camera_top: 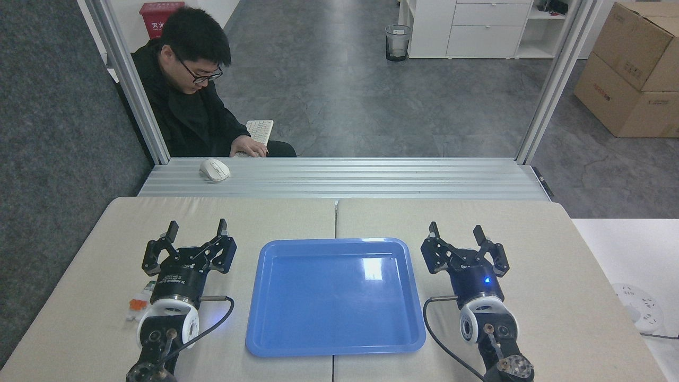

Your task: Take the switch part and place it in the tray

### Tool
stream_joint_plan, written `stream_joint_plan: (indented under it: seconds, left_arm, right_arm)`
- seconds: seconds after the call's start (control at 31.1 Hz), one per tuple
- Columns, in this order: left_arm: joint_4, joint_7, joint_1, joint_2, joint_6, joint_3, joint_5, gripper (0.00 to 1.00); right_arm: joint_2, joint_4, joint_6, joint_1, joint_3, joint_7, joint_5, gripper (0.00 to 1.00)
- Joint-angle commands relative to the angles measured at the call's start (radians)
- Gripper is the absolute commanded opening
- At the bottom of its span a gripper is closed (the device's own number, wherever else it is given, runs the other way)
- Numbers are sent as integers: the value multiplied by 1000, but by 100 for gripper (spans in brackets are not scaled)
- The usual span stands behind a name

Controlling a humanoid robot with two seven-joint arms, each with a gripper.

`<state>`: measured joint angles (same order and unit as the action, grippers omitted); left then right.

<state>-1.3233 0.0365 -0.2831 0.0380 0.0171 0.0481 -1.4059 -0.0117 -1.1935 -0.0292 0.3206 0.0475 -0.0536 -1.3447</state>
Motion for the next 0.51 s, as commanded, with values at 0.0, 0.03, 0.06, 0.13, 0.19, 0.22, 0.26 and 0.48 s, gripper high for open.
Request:
stream_joint_plan:
  seconds: [0.0,0.03,0.06,0.13,0.19,0.22,0.26,0.48]
  left_arm:
    - [0,-3,5,-20,0,-8,-4,99]
    - [0,-4,4,-20,0,-8,-4,99]
    - [0,-4,4,-20,-2,-10,-4,99]
    - [0,-4,4,-21,-2,-8,-4,99]
    - [0,-4,4,-20,-2,-8,-4,99]
    - [0,-4,4,-20,-2,-10,-4,99]
    - [0,-4,4,-21,-2,-8,-4,99]
    - [6,-3,4,-20,-2,-8,-1,99]
  right_arm:
    - [-1,0,0,0,-1,0,1,100]
    - [-1,0,0,0,-1,0,1,100]
    - [-1,0,0,0,-1,1,1,100]
    - [-1,0,2,0,-1,1,1,100]
    - [-2,0,2,-1,-1,1,1,100]
    - [-2,0,2,0,-1,1,2,100]
    - [-4,0,2,0,-1,1,1,100]
    - [-4,0,2,0,-1,1,4,100]
